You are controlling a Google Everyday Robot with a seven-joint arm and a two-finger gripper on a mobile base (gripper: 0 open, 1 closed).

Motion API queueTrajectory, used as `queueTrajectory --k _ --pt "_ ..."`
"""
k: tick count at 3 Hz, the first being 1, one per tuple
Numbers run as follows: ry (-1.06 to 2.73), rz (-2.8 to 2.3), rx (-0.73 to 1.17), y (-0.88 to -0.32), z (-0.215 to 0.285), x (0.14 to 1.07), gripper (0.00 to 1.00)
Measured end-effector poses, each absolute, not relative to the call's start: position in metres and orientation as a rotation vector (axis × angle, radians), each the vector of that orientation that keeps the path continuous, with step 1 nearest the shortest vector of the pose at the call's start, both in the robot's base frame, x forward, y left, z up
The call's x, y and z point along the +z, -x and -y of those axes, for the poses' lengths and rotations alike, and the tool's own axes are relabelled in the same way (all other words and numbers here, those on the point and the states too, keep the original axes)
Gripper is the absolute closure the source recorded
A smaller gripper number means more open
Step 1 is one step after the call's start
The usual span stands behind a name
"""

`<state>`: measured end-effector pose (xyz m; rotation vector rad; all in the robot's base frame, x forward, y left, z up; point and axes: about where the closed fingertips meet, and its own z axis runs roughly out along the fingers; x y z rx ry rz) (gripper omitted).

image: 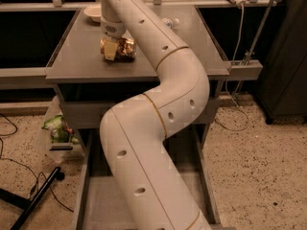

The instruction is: Place orange can into middle drawer

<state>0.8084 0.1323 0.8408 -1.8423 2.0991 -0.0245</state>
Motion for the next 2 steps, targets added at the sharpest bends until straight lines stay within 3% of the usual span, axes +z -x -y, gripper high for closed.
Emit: queueTrajectory --k 2 --pt "1.803 -2.091 0.019 -0.811 -0.1446 0.8406 1.0"
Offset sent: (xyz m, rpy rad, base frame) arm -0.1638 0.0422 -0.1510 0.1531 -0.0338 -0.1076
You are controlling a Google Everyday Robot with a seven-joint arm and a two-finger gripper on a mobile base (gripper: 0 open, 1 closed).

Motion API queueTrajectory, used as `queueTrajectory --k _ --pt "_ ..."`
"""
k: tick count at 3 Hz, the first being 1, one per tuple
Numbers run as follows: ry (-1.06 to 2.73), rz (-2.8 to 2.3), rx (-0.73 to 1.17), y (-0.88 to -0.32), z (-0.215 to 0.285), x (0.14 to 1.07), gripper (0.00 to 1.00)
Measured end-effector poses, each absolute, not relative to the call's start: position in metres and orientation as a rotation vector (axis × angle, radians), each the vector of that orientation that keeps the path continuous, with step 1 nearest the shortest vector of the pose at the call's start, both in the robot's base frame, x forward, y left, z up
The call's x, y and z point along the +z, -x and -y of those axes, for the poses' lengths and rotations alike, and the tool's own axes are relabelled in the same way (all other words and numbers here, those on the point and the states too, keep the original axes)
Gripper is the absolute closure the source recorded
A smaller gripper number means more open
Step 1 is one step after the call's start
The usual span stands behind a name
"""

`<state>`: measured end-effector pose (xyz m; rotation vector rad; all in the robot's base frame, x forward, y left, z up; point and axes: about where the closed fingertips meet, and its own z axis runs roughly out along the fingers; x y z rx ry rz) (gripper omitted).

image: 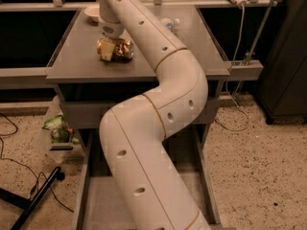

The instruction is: Place orange can into middle drawer

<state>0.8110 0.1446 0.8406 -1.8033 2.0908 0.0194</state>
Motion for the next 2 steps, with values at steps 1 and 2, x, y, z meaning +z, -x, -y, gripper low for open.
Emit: queueTrajectory --k 1,2 --pt "1.806 -2.093 -0.042 -0.804 -0.144 0.865 1.0" --pt "1.801 -2.158 -0.079 -0.777 -0.148 0.897 1.0"
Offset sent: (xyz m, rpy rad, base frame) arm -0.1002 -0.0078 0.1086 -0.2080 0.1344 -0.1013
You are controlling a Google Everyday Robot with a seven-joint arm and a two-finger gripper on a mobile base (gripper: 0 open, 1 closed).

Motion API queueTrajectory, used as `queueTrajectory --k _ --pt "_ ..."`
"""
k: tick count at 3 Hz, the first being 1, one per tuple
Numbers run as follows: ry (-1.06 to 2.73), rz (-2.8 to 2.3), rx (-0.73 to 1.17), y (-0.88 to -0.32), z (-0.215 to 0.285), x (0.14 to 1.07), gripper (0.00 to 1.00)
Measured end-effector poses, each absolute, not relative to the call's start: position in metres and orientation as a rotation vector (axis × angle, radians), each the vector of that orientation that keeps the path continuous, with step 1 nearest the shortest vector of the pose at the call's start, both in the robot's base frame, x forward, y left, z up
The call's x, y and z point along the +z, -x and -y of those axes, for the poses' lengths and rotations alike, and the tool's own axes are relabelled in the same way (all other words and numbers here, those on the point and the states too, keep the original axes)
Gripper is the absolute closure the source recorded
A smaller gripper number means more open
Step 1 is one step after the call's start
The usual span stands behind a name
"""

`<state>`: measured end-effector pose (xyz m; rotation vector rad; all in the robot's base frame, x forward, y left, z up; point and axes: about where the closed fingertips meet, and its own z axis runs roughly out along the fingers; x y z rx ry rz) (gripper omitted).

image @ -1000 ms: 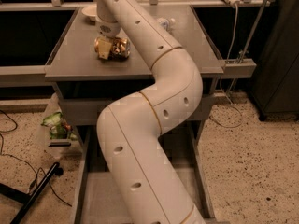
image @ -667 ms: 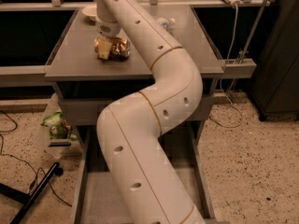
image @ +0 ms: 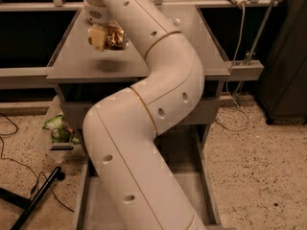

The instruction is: Place orange can into middle drawer

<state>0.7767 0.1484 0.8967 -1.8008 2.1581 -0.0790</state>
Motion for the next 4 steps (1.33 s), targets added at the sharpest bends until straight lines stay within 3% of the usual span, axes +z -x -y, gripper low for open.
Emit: queueTrajectory --k 2,4 --pt "1.732 -2.254 0.058 -0.747 -0.137 0.908 1.0" --pt "1.59 -2.038 0.092 -0.713 -0.094 0.985 1.0"
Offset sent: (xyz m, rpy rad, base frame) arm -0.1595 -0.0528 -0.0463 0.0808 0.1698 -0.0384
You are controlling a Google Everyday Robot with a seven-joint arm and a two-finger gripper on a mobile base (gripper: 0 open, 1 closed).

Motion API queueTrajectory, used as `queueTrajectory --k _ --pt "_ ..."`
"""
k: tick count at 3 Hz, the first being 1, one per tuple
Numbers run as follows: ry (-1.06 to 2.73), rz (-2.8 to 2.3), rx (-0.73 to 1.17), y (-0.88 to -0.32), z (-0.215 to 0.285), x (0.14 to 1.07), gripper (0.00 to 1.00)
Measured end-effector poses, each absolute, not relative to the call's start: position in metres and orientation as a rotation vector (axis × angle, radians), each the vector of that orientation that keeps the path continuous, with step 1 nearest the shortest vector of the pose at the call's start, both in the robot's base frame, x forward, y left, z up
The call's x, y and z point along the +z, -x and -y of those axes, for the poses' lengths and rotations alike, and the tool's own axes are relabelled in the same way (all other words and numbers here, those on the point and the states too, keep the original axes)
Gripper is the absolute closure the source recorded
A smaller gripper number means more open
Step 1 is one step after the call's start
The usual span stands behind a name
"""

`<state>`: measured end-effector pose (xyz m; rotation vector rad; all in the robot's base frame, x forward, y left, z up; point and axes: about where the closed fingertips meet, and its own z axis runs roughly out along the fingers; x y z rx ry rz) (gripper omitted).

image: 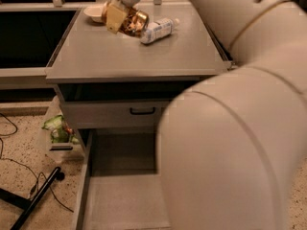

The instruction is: Place orange can into middle drawer

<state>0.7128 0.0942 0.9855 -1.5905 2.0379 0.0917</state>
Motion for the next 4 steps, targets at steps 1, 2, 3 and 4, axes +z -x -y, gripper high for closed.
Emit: queueTrajectory --k 1,2,3,4 --pt "1.57 -1.944 0.118 -0.693 -0.106 1.009 1.0" --pt "1.57 -1.944 0.118 -0.693 -0.106 1.009 1.0" --pt "1.571 -1.973 0.14 -0.686 -0.105 1.0 1.0" --pt "1.463 -2.015 0.169 -0.656 -0.091 1.009 1.0"
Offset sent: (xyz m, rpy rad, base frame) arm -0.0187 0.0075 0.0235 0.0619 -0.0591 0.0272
